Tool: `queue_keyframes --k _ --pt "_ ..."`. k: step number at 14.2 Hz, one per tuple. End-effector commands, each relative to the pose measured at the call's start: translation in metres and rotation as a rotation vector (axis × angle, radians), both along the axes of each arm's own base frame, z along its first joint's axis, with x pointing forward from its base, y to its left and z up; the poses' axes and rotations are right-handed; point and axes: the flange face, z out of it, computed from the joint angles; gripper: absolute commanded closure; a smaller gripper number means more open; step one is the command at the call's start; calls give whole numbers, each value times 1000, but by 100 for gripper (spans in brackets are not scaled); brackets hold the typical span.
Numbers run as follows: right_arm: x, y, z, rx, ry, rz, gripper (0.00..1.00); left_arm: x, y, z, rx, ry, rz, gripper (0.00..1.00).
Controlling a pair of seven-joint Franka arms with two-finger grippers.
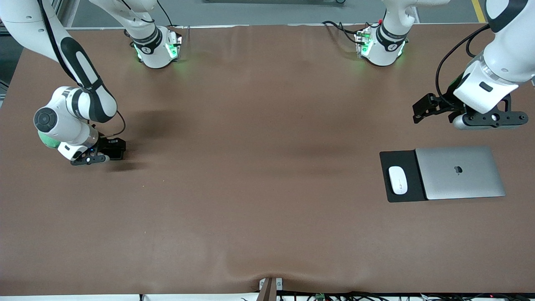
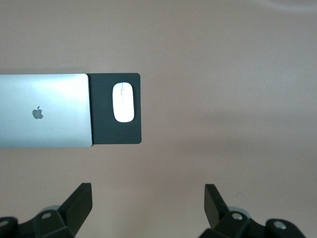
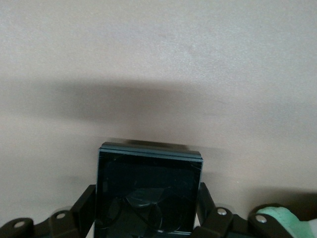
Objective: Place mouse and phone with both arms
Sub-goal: 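Carry the black phone with the right gripper toward the green plush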
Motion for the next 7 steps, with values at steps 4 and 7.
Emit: queue_keyframes --k 4,7 --pt "-15 -21 -4 5 5 -63 74 4 -1 7 -6 -8 0 0" --pt "-13 -6 -5 0 15 -102 67 4 -3 9 -6 -13 11 0"
